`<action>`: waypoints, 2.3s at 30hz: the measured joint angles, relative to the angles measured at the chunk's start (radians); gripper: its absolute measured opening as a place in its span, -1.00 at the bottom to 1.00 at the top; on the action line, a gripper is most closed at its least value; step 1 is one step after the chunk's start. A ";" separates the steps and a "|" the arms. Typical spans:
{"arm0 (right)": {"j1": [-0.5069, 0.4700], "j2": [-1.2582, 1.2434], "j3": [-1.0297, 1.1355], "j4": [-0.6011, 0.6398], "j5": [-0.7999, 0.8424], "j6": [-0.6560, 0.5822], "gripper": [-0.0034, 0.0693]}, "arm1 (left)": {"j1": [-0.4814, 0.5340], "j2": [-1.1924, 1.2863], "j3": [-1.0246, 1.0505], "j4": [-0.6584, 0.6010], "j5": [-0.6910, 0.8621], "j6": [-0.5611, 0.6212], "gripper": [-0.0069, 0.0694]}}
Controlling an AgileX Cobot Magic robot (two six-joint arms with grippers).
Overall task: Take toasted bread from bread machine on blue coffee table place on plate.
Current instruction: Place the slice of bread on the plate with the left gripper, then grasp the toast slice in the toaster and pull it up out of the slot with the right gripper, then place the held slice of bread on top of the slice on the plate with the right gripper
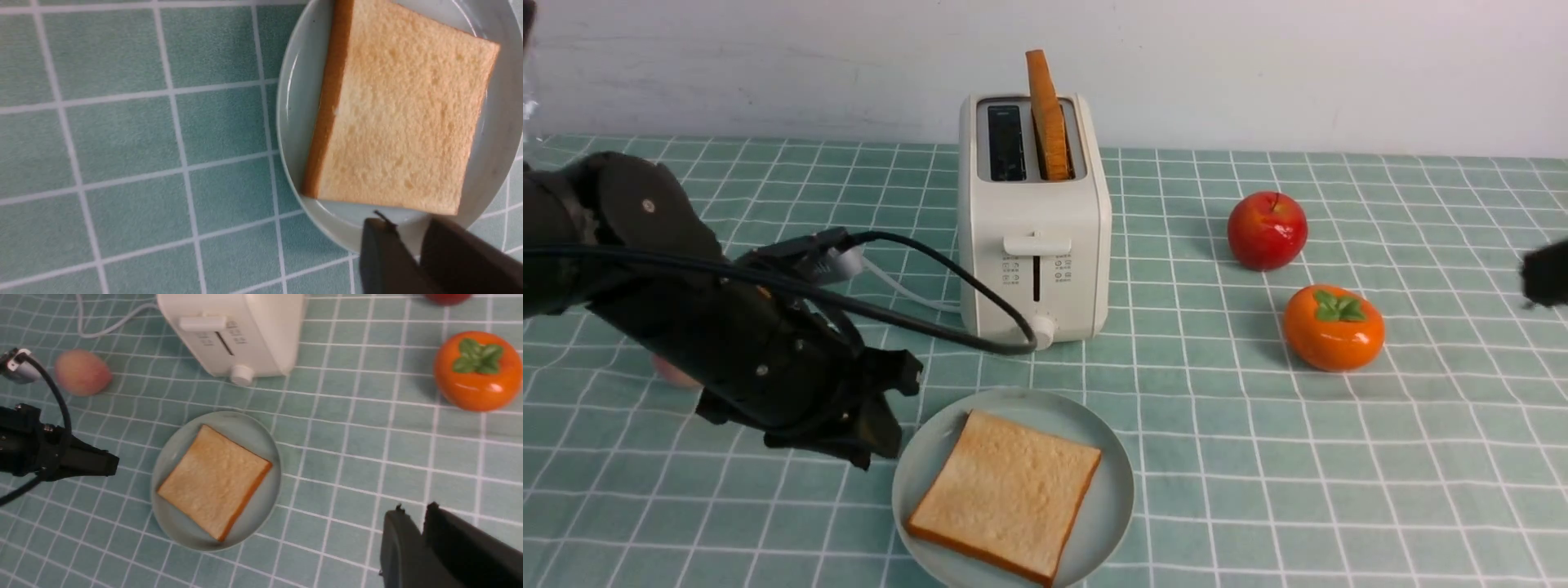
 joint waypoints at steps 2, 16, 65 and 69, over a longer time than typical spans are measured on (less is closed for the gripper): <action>0.063 0.083 -0.053 -0.020 -0.003 -0.002 -0.67 | 0.000 -0.049 0.019 0.013 -0.004 -0.008 -0.82; 0.339 0.775 -0.797 -0.386 -0.006 0.209 -0.19 | 0.000 -0.679 0.496 -0.011 -0.273 -0.018 -0.86; 0.345 0.779 -1.089 -0.304 0.261 0.107 -0.60 | 0.000 -0.866 0.585 -0.020 -0.303 -0.021 -0.86; 0.345 0.780 -0.882 -0.119 0.264 0.068 -0.60 | 0.000 -0.866 0.585 -0.019 -0.307 -0.021 -0.86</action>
